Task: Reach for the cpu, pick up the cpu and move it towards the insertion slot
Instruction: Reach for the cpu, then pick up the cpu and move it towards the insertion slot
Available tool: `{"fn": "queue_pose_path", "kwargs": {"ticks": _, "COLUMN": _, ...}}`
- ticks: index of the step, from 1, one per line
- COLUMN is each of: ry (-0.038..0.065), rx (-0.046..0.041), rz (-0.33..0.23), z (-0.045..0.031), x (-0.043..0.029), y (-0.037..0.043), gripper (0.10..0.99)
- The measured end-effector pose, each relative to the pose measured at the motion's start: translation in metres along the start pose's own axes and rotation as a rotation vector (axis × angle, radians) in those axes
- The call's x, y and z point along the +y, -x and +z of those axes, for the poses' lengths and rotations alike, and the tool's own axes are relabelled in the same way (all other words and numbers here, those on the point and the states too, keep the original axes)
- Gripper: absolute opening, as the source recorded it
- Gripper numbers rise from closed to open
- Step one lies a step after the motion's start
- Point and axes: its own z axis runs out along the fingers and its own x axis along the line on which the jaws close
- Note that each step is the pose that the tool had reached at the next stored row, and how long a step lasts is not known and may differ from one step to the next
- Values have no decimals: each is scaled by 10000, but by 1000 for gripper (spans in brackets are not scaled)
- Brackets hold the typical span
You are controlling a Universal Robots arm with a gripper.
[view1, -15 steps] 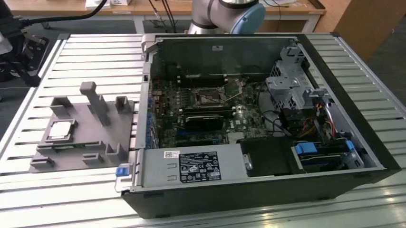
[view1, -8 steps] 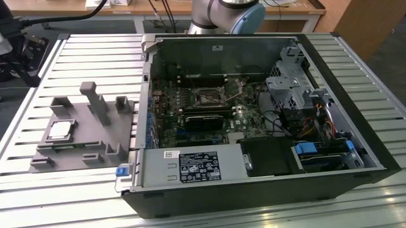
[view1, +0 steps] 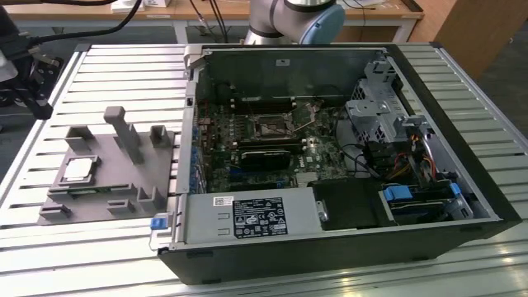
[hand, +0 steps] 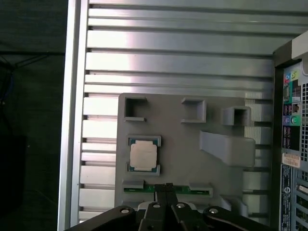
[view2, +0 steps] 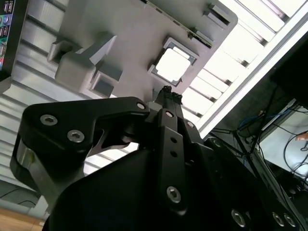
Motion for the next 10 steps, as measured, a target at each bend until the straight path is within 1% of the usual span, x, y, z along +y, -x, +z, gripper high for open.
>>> {"fn": "queue_pose_path", "kwargs": {"ticks": 5, "ry": 1, "rx": -5, "rz": 2, "z": 91, "x": -24, "y": -24, "gripper": 114}}
{"fn": "queue_pose_path", "kwargs": {"ticks": 7, "ry": -1, "rx": -5, "rz": 1, "z": 125, "x": -25, "y": -50, "gripper": 231}}
{"fn": "queue_pose_path", "kwargs": {"ticks": 8, "ry": -1, "rx": -6, "rz": 0, "z": 144, "x": -25, "y": -66, "gripper": 231}}
{"fn": "queue_pose_path", "kwargs": {"ticks": 10, "ry": -1, "rx": -9, "rz": 0, "z": 182, "x": -26, "y": -93, "gripper": 353}}
